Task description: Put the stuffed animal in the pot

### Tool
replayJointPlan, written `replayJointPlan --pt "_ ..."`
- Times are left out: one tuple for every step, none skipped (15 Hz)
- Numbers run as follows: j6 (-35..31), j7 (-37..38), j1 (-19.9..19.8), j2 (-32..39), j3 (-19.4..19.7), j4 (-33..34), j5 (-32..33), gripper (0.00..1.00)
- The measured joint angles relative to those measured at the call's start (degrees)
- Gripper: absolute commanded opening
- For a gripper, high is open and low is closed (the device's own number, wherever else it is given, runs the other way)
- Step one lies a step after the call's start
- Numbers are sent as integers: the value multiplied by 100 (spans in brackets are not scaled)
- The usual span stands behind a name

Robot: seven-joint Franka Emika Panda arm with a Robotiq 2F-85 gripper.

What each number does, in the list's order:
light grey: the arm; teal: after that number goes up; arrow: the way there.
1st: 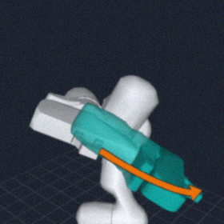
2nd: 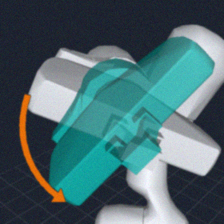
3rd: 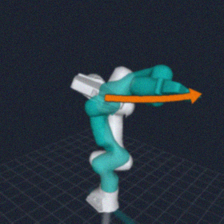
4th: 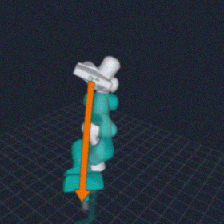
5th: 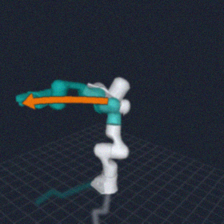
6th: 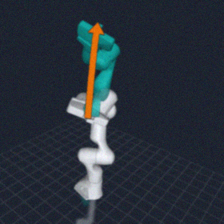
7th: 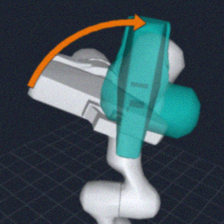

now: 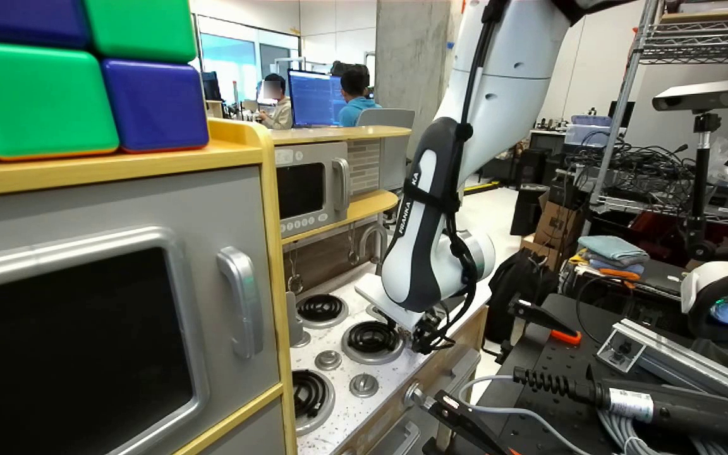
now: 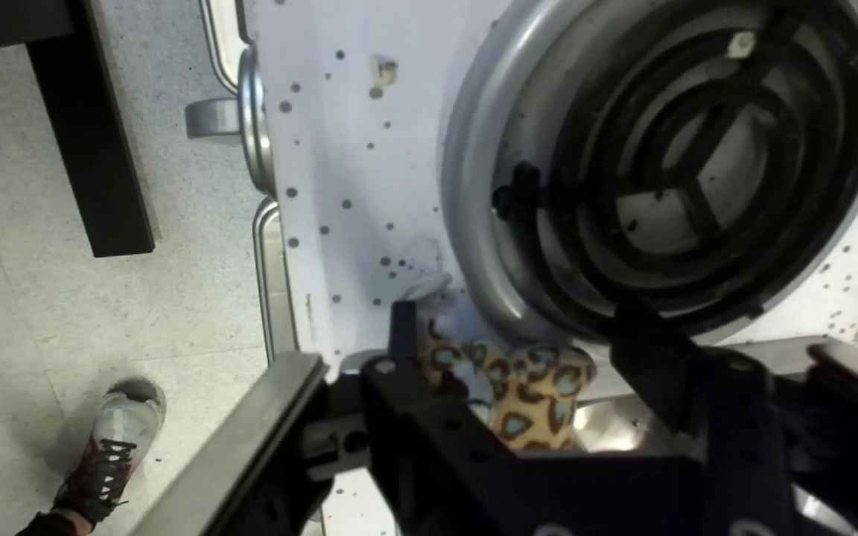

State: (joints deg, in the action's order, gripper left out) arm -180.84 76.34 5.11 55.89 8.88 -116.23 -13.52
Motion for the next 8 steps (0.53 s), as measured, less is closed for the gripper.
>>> replayJointPlan --pt "0 -2 0 0 -6 33 -36 31" --pt "0 -3 -2 0 -10 64 -56 22" --pt "-1 -3 -1 -1 -12 91 -71 16" --pt "0 -14 -5 -15 -12 65 -108 10" --pt "0 -37 -7 -44 -14 28 -154 4" --pt "0 -43 -13 -63 -16 7 -181 0" --pt "-1 -43 -23 -77 -18 -1 -208 0" --pt "-3 -43 -35 -78 -27 22 -246 0"
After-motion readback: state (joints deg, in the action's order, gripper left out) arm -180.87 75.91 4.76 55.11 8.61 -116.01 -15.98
